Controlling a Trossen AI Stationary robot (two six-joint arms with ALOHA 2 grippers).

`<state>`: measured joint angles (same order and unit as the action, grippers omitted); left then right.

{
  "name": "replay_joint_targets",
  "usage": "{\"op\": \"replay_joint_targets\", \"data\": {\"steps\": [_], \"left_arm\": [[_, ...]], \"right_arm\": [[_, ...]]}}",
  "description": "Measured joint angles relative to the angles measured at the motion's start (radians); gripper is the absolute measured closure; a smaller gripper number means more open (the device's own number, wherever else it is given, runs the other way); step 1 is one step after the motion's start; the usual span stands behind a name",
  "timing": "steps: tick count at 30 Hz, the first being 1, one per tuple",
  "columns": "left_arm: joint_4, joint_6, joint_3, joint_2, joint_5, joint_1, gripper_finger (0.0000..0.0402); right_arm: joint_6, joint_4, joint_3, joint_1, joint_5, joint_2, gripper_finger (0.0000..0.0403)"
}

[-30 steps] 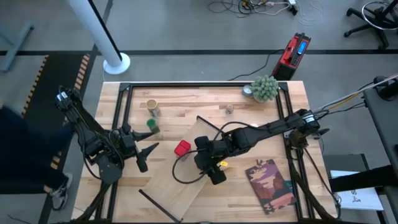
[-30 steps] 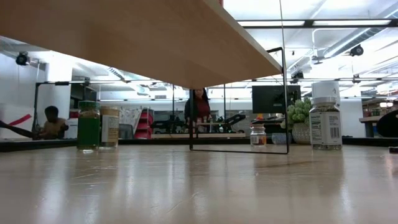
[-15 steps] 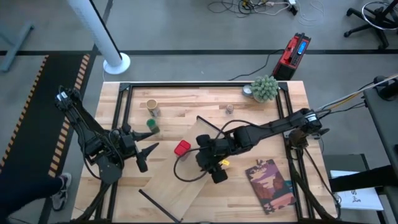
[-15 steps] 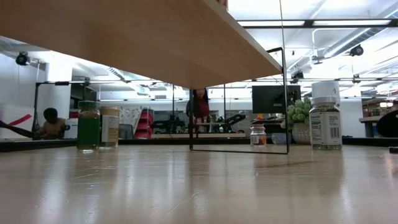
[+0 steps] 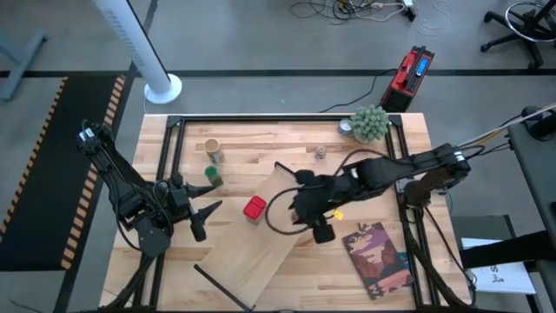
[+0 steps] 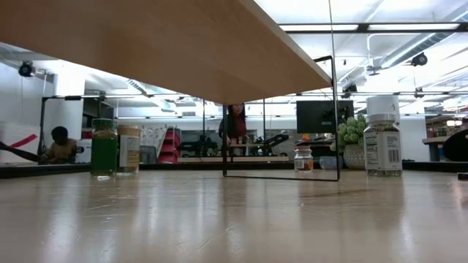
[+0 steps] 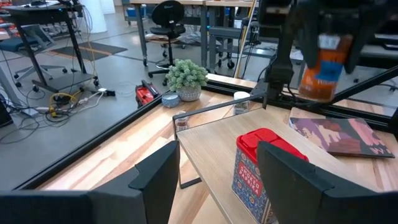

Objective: Shelf spices
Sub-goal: Remove the black seasoning bottle from the shelf

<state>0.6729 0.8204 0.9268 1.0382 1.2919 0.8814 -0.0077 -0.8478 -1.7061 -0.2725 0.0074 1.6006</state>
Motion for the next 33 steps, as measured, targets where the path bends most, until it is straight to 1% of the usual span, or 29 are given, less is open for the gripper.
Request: {"op": "replay_joint_targets", "data": {"steps": [3,6,13,16,20,26,33], "left_arm": [[0.0,0.001,0.0,0.0,-0.002,0.0,0.0198],[-0.001,0.004,0.0,0.002,-0.002,0.0,0.0198],[-0.003,0.004,0.0,0.002,-0.003,0.0,0.0198],[-0.003,0.004,0.0,0.002,-0.003,0.0,0.0198],[-0.003,0.008,0.0,0.002,-0.003,0.0,0.0198],[-0.003,0.009,0.0,0.002,-0.003,0.0,0.0198],[-0.003,0.008,0.0,0.002,-0.003,0.0,0.0198]], "right_arm": [[0.047,-0.016,0.03,-0.022,0.002,-0.041,0.0236],[0.095,-0.042,0.077,-0.053,0.028,-0.075,0.0241],[0.208,-0.034,0.207,-0.152,0.16,-0.163,0.0235],[0.257,-0.004,0.275,-0.195,0.201,-0.198,0.0238],[0.298,0.097,0.384,-0.237,0.226,-0.245,0.0239],[0.347,0.255,0.554,-0.259,0.242,-0.291,0.0235],[0.395,0.45,0.724,-0.281,0.239,-0.305,0.0236]]}}
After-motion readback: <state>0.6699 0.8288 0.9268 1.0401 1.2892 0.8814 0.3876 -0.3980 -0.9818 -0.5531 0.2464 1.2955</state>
